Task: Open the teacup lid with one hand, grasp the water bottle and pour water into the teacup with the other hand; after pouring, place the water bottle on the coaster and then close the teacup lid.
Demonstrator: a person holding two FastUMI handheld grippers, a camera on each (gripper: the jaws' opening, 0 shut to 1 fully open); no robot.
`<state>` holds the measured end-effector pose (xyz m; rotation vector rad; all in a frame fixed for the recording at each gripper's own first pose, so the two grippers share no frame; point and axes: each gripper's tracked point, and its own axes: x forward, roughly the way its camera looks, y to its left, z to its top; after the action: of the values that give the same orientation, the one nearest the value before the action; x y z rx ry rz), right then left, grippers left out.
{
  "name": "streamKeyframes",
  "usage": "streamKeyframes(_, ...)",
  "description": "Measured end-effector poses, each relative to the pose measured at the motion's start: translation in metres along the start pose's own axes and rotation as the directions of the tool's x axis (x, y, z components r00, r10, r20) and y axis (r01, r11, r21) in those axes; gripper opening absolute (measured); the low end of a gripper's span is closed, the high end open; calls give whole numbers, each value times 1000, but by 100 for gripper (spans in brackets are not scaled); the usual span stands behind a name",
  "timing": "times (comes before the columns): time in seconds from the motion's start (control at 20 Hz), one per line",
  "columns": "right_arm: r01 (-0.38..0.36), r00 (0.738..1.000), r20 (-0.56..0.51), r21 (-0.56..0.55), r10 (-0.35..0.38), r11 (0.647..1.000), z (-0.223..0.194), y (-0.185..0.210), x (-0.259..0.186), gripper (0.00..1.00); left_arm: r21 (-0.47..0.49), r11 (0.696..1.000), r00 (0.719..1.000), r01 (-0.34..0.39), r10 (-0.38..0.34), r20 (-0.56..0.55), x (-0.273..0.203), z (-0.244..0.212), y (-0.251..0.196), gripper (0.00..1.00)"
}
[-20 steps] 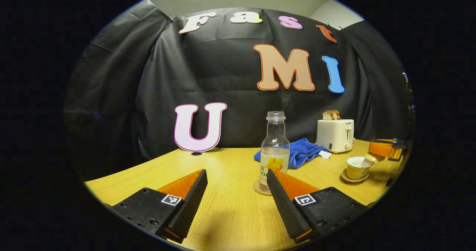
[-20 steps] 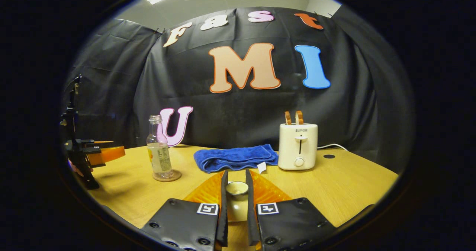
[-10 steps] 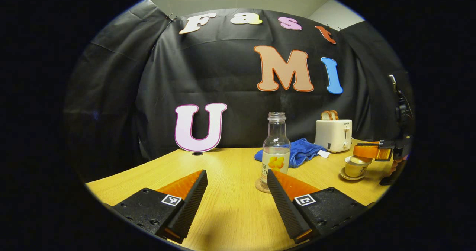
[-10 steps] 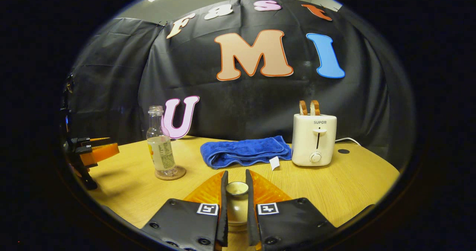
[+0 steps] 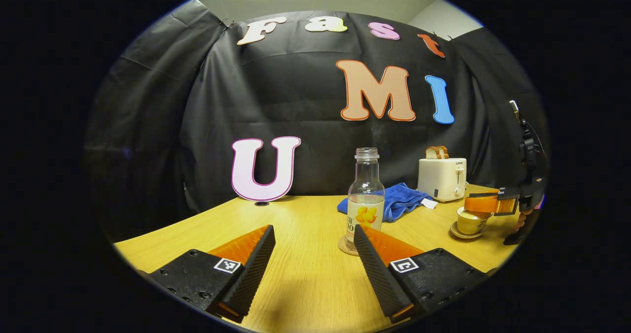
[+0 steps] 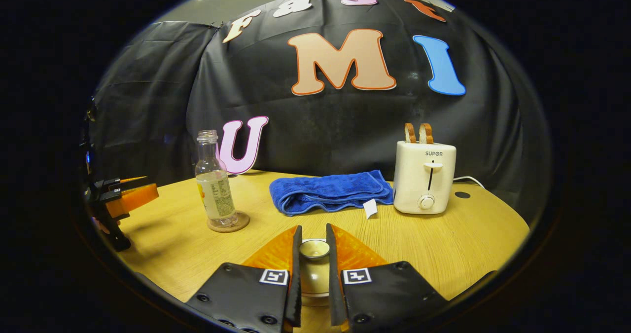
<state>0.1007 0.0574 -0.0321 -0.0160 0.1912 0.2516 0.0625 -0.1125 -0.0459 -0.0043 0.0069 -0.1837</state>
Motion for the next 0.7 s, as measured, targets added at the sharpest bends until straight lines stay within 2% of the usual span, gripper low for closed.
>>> streamKeyframes(0.1, -2, 1000, -1, 4, 2, 1000, -1, 0, 0, 26, 0, 1000, 1000, -2, 2, 0, -1, 0, 1, 93)
streamKeyframes(0.35, -17, 1000, 6, 7, 17, 1000, 0, 2, -2, 34, 1, 1000, 1000, -1, 1, 0, 0, 0, 1, 93)
streamKeyframes(0.6, -28, 999, 39, -11, 28, 1000, 5, 5, -7, 96, 1, 1000, 1000, -1, 1, 0, 0, 0, 0, 94)
streamKeyframes(0.65, -31, 998, 56, -6, 31, 1000, 7, 5, -9, 88, 1, 1000, 1000, -1, 1, 0, 0, 0, 0, 94)
streamKeyframes(0.7, -30, 997, 78, 2, 30, 1000, 11, 4, -12, 91, 1, 1000, 1000, -1, 1, 0, -1, 1, 0, 93)
